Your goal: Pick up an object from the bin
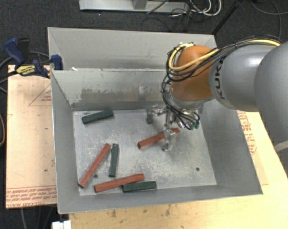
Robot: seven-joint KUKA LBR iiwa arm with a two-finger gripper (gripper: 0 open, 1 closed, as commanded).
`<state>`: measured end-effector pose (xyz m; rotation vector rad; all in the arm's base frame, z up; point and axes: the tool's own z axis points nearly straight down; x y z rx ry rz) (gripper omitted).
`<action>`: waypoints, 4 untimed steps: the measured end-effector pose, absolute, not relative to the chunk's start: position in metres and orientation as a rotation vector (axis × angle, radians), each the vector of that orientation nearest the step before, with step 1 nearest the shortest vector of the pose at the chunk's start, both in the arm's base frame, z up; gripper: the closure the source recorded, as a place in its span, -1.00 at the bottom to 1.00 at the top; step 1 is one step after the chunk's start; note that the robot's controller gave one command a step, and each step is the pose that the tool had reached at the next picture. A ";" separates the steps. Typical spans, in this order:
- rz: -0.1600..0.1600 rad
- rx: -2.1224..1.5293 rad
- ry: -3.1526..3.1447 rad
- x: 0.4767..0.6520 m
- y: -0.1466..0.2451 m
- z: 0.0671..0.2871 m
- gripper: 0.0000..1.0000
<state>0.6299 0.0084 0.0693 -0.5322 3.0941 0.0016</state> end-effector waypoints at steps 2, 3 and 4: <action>0.000 -0.533 3.089 0.633 0.009 0.112 1.00; 0.000 -0.534 3.089 0.634 0.010 0.142 1.00; 0.001 -0.535 3.090 0.635 0.011 0.152 1.00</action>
Offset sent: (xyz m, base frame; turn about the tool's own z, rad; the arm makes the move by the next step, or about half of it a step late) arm 0.0000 0.0000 0.0000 0.0000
